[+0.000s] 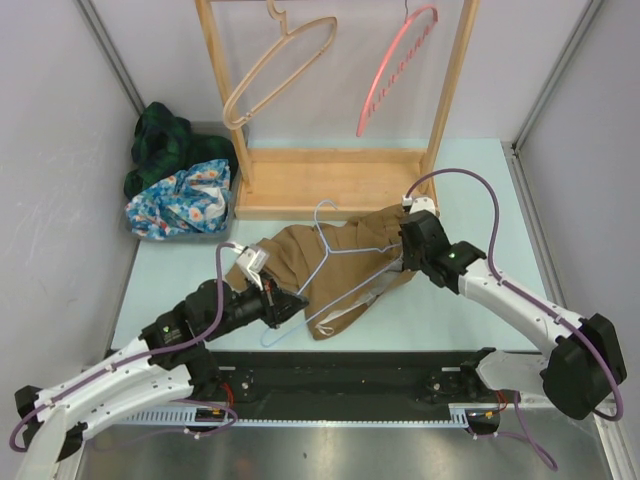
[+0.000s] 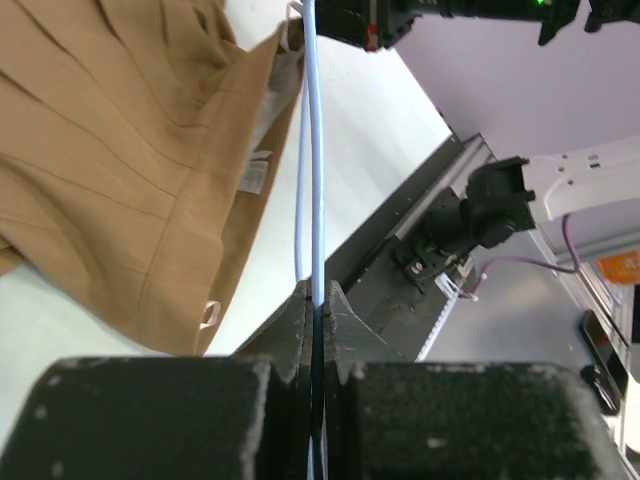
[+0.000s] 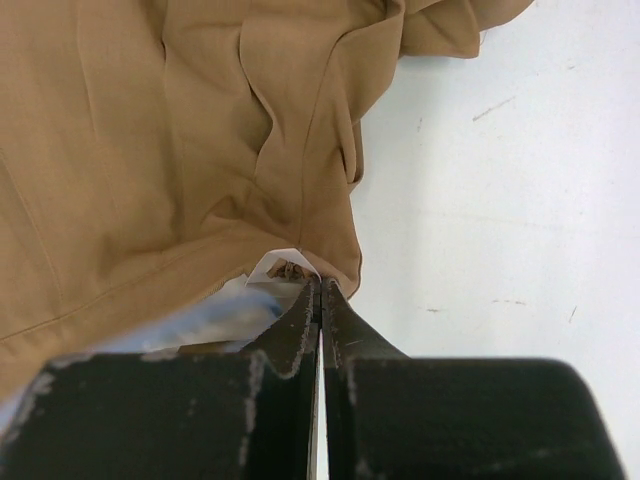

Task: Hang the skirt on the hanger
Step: Place skirt on hanger

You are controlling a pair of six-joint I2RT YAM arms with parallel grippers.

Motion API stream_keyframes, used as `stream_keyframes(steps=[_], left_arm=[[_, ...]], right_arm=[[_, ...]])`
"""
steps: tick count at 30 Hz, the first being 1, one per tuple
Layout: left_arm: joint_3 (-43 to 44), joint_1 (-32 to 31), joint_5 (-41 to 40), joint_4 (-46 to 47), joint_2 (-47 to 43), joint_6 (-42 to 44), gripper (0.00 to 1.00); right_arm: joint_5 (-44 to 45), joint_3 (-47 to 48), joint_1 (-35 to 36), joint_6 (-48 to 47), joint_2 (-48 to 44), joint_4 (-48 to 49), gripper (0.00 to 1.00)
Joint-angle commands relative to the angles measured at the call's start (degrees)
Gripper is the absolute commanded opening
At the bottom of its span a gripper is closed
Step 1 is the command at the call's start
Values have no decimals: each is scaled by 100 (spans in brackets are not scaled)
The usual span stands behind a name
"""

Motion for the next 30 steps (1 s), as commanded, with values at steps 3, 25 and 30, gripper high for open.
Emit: stream_keyframes(steps=[3,25,30], left_arm=[[-167,-165,460,487,34,-192,0],[-193,-376,-586,566,324,-315,0],[-193,-394,-585,645,377,-289,0]], right_arm=[[59,28,-108,165,-261,208,0],[-29,10,-117,138,-305,208,0],[-29,28,-125,156,-287,243,0]])
